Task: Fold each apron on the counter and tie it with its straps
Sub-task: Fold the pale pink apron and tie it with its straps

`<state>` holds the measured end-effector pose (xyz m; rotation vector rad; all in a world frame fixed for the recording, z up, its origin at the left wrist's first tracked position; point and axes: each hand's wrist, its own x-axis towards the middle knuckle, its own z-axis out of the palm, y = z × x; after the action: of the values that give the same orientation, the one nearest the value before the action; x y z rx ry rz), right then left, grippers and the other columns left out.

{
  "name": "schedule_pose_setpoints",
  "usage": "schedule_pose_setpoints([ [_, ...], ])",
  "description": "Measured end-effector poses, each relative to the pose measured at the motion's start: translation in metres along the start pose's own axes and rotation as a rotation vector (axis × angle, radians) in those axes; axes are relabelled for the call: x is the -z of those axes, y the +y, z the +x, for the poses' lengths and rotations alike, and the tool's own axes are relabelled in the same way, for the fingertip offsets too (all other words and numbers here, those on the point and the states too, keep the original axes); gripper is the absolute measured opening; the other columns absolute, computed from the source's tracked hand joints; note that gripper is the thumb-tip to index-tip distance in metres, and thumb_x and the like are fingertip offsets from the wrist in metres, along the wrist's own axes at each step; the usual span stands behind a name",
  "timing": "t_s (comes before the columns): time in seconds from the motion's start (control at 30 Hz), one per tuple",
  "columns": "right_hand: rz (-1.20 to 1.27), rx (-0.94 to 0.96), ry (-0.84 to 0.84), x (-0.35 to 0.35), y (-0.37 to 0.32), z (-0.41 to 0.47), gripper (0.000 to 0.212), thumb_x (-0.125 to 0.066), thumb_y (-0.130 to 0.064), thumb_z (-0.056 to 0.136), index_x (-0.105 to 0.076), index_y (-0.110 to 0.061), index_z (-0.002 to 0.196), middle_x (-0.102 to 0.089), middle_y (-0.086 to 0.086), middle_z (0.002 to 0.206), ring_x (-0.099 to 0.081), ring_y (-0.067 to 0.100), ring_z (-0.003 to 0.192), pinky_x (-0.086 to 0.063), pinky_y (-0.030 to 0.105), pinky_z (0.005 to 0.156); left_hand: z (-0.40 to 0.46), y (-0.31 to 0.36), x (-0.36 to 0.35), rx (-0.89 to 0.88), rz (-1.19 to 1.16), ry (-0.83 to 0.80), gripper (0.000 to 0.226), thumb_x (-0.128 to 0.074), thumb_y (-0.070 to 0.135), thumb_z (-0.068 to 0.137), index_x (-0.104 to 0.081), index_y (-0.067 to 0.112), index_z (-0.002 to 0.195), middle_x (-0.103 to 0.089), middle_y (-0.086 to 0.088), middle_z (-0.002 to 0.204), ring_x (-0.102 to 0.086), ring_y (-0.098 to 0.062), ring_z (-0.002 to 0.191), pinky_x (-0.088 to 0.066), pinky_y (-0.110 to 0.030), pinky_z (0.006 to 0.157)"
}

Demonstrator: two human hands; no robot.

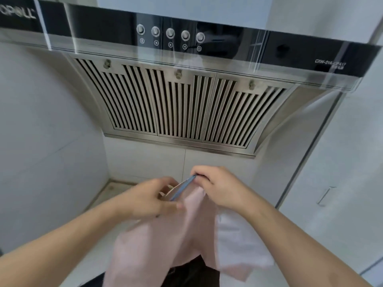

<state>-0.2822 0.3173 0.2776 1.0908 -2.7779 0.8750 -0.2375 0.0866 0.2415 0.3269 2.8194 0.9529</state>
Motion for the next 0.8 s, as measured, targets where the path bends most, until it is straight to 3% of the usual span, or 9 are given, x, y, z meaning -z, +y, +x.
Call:
schedule_pose_setpoints([
  [0.03,0.039,0.004,-0.009,0.000,-0.003,0.000,0.010,-0.062,-0.025,0.100,-0.059,-0.025,0.090,-0.062,-0.007,0.075,-0.058,0.010,0.076,-0.048,0.033,0.073,0.003,0.010,-0.005,-0.058,0.027,0.096,0.009,-0.070,0.034,0.093,-0.063,0.029,0.094,-0.069,0.009,0.080,-0.069,-0.010,0.074,-0.051,-0.021,0.064],
  [0.17,-0.269,-0.190,-0.156,0.011,0.024,-0.013,0.024,-0.072,-0.019,0.084,-0.061,-0.028,0.104,-0.054,-0.010,0.089,-0.054,0.012,0.083,-0.044,0.033,0.070,0.010,0.016,-0.002,-0.102,0.100,0.360,0.024,-0.052,0.005,0.094,-0.065,0.022,0.083,-0.069,0.009,0.078,-0.062,-0.014,0.081,-0.043,-0.015,0.066],
  [0.33,-0.593,-0.496,-0.271,0.031,0.052,-0.026,0.016,-0.051,-0.005,0.077,-0.057,-0.018,0.084,-0.055,0.006,0.086,-0.064,0.033,0.088,-0.048,0.032,0.064,0.019,0.010,0.013,-0.077,0.221,0.255,0.026,-0.055,0.028,0.104,-0.057,0.025,0.078,-0.066,0.004,0.077,-0.061,-0.021,0.081,-0.047,-0.032,0.068],
  [0.4,-0.611,-0.507,-0.070,0.050,0.056,-0.022,0.022,-0.050,-0.004,0.079,-0.063,-0.017,0.090,-0.063,0.007,0.089,-0.067,0.034,0.093,-0.052,0.035,0.070,0.019,0.016,0.035,-0.087,0.300,0.277,0.035,-0.054,0.046,0.104,-0.053,0.027,0.075,-0.061,0.007,0.071,-0.060,-0.019,0.075,-0.043,-0.035,0.062],
  [0.53,-0.700,-0.045,0.784,0.073,0.047,-0.041,0.030,-0.049,0.002,0.076,-0.065,-0.016,0.093,-0.060,0.003,0.079,-0.055,0.029,0.074,-0.038,0.037,0.069,0.005,0.022,0.084,-0.430,0.208,0.834,0.020,-0.069,0.050,0.084,-0.059,0.033,0.087,-0.063,0.010,0.078,-0.061,-0.016,0.073,-0.045,-0.035,0.061],
  [0.6,-0.696,0.036,0.520,0.059,0.047,-0.055,0.029,-0.044,-0.003,0.075,-0.063,-0.023,0.084,-0.060,0.001,0.073,-0.057,0.026,0.071,-0.042,0.038,0.069,0.002,0.004,0.078,-0.405,0.474,0.578,0.020,-0.068,0.040,0.081,-0.051,0.031,0.083,-0.058,0.008,0.079,-0.058,-0.021,0.074,-0.047,-0.036,0.061],
  [0.7,-0.487,-0.362,-0.496,0.029,0.053,-0.069,0.010,-0.052,-0.015,0.077,-0.054,-0.025,0.073,-0.052,-0.010,0.073,-0.064,0.023,0.083,-0.036,0.029,0.055,-0.006,-0.029,0.041,0.073,0.772,-0.365,0.021,-0.064,0.037,0.079,-0.052,0.020,0.082,-0.059,0.003,0.081,-0.059,-0.023,0.079,-0.048,-0.032,0.060],
  [0.73,-0.474,-0.435,-0.542,0.025,0.061,-0.070,0.013,-0.056,-0.014,0.078,-0.057,-0.027,0.080,-0.048,-0.011,0.074,-0.066,0.025,0.091,-0.036,0.030,0.057,-0.008,-0.041,0.037,0.121,0.747,-0.381,0.025,-0.063,0.040,0.077,-0.052,0.017,0.079,-0.059,0.002,0.078,-0.058,-0.022,0.077,-0.045,-0.032,0.059],
  [0.8,-0.528,-0.400,-0.236,0.028,0.076,-0.063,0.025,-0.058,-0.008,0.077,-0.055,-0.032,0.082,-0.049,-0.008,0.073,-0.065,0.028,0.093,-0.041,0.031,0.064,-0.004,-0.056,0.041,0.070,0.662,-0.137,0.028,-0.057,0.043,0.073,-0.056,0.016,0.077,-0.061,0.002,0.072,-0.059,-0.020,0.075,-0.050,-0.034,0.065],
])
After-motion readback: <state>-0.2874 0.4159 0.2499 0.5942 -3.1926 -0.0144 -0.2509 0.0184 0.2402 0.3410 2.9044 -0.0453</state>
